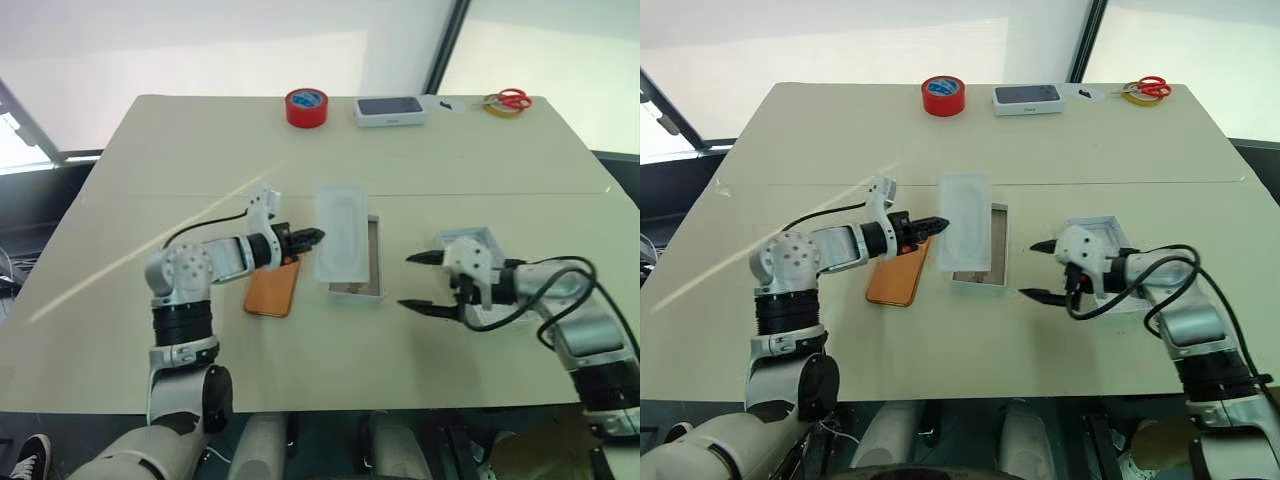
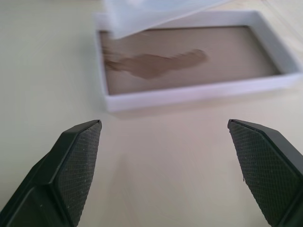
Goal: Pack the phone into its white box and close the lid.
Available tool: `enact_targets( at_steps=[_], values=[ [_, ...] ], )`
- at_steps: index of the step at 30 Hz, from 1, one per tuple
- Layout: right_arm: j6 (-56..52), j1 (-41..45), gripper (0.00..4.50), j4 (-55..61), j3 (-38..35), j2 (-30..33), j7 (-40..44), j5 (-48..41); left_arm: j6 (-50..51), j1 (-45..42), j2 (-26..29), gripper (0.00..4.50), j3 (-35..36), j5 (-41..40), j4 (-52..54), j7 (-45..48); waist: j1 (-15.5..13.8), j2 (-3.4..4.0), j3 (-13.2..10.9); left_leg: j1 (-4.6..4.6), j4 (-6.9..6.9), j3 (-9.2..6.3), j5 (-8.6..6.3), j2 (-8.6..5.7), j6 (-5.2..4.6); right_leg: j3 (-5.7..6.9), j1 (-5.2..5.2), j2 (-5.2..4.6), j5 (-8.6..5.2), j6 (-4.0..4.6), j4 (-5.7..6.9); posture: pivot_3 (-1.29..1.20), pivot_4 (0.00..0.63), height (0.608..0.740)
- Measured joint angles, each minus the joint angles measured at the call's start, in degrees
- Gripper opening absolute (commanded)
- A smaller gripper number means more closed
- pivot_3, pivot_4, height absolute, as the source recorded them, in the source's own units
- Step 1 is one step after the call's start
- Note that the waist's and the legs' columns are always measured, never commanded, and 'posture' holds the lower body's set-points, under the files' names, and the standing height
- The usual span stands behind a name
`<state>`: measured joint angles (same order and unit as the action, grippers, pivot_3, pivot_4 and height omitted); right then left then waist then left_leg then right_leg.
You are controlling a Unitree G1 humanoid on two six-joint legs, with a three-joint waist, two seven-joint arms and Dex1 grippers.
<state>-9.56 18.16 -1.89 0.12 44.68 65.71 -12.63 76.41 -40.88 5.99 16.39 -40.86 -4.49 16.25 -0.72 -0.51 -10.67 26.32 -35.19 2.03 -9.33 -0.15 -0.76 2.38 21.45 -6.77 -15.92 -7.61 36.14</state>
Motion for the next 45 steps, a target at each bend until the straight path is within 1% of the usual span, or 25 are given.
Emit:
enact_targets(
  at_steps=[6,9,11,12,13,14,18,20,21,23,25,27,28,30,31,33,37,39,42,45],
  values=[
    [0.0,1.8,4.46,-0.7,-1.7,0.0,-1.4,-0.2,-2.0,-0.6,0.0,0.0,-3.2,0.4,-2.3,1.7,-0.1,0.0,0.0,0.01,0.02,0.01,0.05,0.02,-0.08,0.0,0.01,0.0,0.0,0.0,0.0,0.0,0.15,0.74],
    [0.4,0.8,4.5,-0.7,-1.7,0.0,-2.1,-0.1,-3.0,-1.0,-0.3,0.93,-3.2,0.5,-3.7,1.7,-0.3,0.0,0.0,0.03,-0.03,-0.01,0.04,0.0,-0.09,0.0,-0.01,-0.03,0.0,0.0,-0.02,0.0,0.15,0.74],
    [0.4,0.2,4.5,-0.7,-1.7,0.0,-2.6,-0.1,-3.3,-1.3,-0.5,1.97,-3.5,0.7,-3.9,1.6,-0.2,0.0,0.0,0.04,-0.03,0.0,0.04,0.0,-0.09,0.0,-0.01,-0.04,0.0,0.0,-0.02,0.0,0.15,0.74],
    [0.4,0.1,4.5,-0.7,-1.7,0.0,-2.7,-0.1,-3.3,-1.4,-0.5,2.43,-3.6,0.8,-3.9,1.6,-0.1,0.0,0.0,0.04,-0.03,-0.01,0.04,0.0,-0.09,0.0,0.0,-0.04,0.0,0.0,-0.02,0.0,0.15,0.74],
    [0.4,0.1,4.5,-0.6,-1.8,0.0,-2.8,-0.1,-3.2,-1.6,-0.5,3.02,-3.6,0.8,-3.9,1.6,0.0,0.0,0.0,0.03,-0.02,-0.01,0.04,0.01,-0.09,0.0,0.0,-0.03,0.0,0.0,-0.01,0.0,0.15,0.74],
    [0.3,0.1,4.5,-0.6,-1.9,0.0,-3.0,-0.2,-3.2,-1.8,-0.5,3.46,-3.6,0.8,-3.9,1.6,0.0,0.0,0.0,0.03,-0.01,-0.01,0.04,0.01,-0.09,0.0,0.01,-0.03,0.0,0.0,-0.01,0.0,0.15,0.74],
    [0.2,1.0,4.5,-0.6,-1.9,-1.1,-4.0,-0.7,-3.1,-2.0,-0.4,3.46,-3.6,0.8,-3.8,1.3,0.0,0.0,0.0,0.03,-0.01,-0.01,0.05,0.01,-0.09,0.0,0.01,-0.02,0.0,-0.01,-0.01,0.0,0.15,0.74],
    [-0.1,3.1,4.5,-0.6,-1.5,-3.6,-5.3,-1.2,-3.7,-1.9,0.8,3.46,-4.2,0.9,-3.0,1.7,0.2,0.0,0.0,0.03,0.01,-0.01,0.05,0.03,-0.08,0.0,0.03,0.0,0.0,-0.01,0.01,0.0,0.15,0.74],
    [-0.1,3.7,4.24,-0.6,-1.4,-4.3,-5.7,-1.3,-4.3,-1.9,1.3,3.49,-4.5,1.1,-2.5,2.1,0.1,0.0,0.0,0.03,0.02,0.0,0.06,0.03,-0.07,0.0,0.05,0.01,0.0,-0.01,0.01,0.0,0.15,0.74],
    [-0.2,6.7,3.73,-1.0,-0.6,-7.5,-7.7,-1.3,-8.8,-1.0,4.6,3.5,-6.5,2.5,1.2,4.5,0.3,0.0,0.0,0.04,0.06,0.02,0.15,0.03,0.09,-0.01,0.09,0.02,0.0,-0.01,0.01,0.0,0.15,0.74],
    [0.9,10.1,2.7,-2.3,0.7,-10.5,-11.0,0.6,-17.1,1.3,9.3,3.5,-9.2,5.6,5.7,8.9,0.5,0.02,0.0,0.02,0.13,0.05,0.18,0.02,0.32,-0.02,0.12,0.02,0.0,0.0,0.01,0.0,0.15,0.74],
    [3.1,12.7,1.73,-3.9,3.0,-13.1,-13.9,3.6,-29.2,6.3,16.7,3.5,-13.7,11.3,9.4,15.5,0.7,0.06,0.0,0.01,0.3,0.18,0.22,-0.02,0.45,-0.05,0.2,0.02,0.0,0.01,-0.03,0.0,0.15,0.74],
    [4.3,14.0,1.16,-5.4,4.6,-14.5,-15.3,5.5,-36.7,10.0,20.1,3.5,-15.1,14.2,10.3,19.8,1.1,0.09,0.1,0.0,0.4,0.28,0.22,-0.01,0.46,-0.11,0.29,0.0,0.0,0.04,-0.04,0.0,0.15,0.74],
    [6.1,15.5,0.11,-8.5,7.8,-15.8,-17.0,9.1,-46.4,16.2,23.3,3.5,-16.7,17.2,10.8,26.2,1.0,0.09,0.1,0.11,0.43,0.28,0.23,0.08,0.45,-0.12,0.56,-0.07,-0.01,0.08,-0.05,0.0,0.15,0.74],
    [6.9,16.1,0.04,-9.9,9.3,-16.1,-17.5,10.9,-49.9,18.9,24.1,3.5,-17.2,17.8,11.2,28.4,1.0,0.09,0.1,0.17,0.43,0.28,0.22,0.06,0.44,-0.14,0.73,-0.13,-0.08,0.24,-0.05,0.0,0.15,0.74],
    [8.0,16.9,0.04,-12.5,12.1,-16.0,-17.9,14.2,-54.5,21.8,24.1,3.5,-17.1,18.3,11.4,30.1,0.5,0.09,0.0,0.27,0.35,0.28,0.05,0.04,0.15,-0.17,0.85,-0.18,-0.03,0.37,-0.05,0.0,0.15,0.74],
    [11.5,18.0,0.04,-15.1,17.9,-14.4,-13.4,18.7,-61.2,23.3,25.8,3.5,-12.5,17.7,10.7,32.8,0.4,0.09,0.1,0.25,0.33,0.29,0.03,0.08,0.11,-0.21,0.86,-0.17,-0.01,0.43,-0.04,0.0,0.15,0.74],
    [12.1,18.3,0.04,-15.2,19.1,-13.9,-10.9,19.2,-62.2,23.3,26.0,3.5,-11.0,17.7,9.5,33.0,0.5,0.1,0.1,0.25,0.33,0.31,0.02,0.09,0.08,-0.21,0.85,-0.16,0.0,0.41,-0.04,0.0,0.15,0.74],
    [12.3,19.3,0.04,-14.9,20.1,-12.7,-6.4,19.2,-63.3,24.2,25.2,3.5,-11.1,17.8,9.1,32.6,0.5,0.1,0.1,0.23,0.31,0.34,0.04,0.12,0.03,-0.2,0.81,-0.12,0.09,0.22,-0.03,0.0,0.15,0.74],
    [11.5,19.1,0.04,-12.6,20.6,-11.5,-0.9,17.8,-63.3,24.8,24.8,3.5,-11.1,17.8,9.2,31.9,0.5,0.1,0.1,0.22,0.28,0.36,0.07,0.17,-0.03,-0.2,0.78,-0.07,0.1,0.22,-0.01,0.0,0.15,0.74]
  ],
)
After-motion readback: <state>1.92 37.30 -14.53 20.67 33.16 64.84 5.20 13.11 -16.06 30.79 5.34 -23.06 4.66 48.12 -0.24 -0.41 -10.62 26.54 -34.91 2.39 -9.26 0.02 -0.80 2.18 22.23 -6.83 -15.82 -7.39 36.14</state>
